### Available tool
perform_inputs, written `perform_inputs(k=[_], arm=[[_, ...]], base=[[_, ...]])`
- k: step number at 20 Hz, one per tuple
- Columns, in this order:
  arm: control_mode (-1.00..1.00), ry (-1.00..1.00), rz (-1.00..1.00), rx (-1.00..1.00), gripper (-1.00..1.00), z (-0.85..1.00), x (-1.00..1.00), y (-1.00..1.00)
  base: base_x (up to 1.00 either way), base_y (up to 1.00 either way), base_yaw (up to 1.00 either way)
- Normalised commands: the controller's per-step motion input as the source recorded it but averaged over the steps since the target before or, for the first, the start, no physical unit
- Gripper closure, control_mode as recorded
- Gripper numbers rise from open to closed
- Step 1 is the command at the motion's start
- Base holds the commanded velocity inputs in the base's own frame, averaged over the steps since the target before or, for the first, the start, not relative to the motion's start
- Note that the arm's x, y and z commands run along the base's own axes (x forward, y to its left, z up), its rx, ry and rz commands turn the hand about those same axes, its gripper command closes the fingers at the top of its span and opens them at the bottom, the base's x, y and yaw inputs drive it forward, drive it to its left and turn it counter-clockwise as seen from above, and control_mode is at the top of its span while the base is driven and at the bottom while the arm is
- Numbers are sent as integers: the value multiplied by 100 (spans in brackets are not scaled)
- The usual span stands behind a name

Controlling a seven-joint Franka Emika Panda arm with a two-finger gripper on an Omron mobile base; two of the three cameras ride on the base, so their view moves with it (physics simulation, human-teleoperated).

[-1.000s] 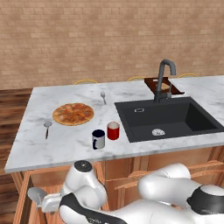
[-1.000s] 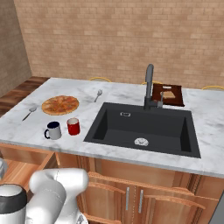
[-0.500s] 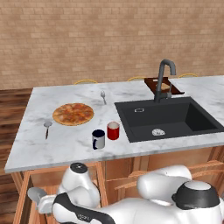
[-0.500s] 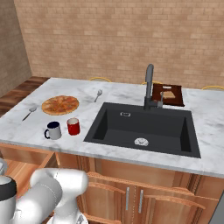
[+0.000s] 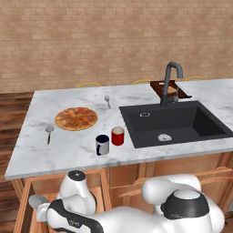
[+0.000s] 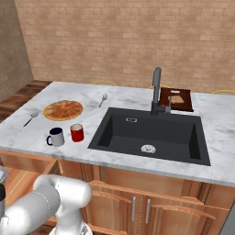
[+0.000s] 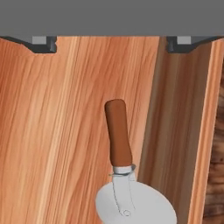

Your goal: Take the pizza cutter from the drawer on the left and place it on the dining counter for cutting.

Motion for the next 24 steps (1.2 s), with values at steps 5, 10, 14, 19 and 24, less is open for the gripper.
perform_inputs(k=[5,10,14,19,24], arm=[[-100,0,-1,-1,-100,-19,15,11],[-100,0,0,-5,-100,-31,15,14],[-100,0,0,-3,-100,-35,7,25],[-100,0,0,-1,-100,-24,10,24],[-100,0,0,0,-100,-19,13,11]], base=[[0,0,0],[0,0,0],[0,0,0],[0,0,0],[0,0,0]])
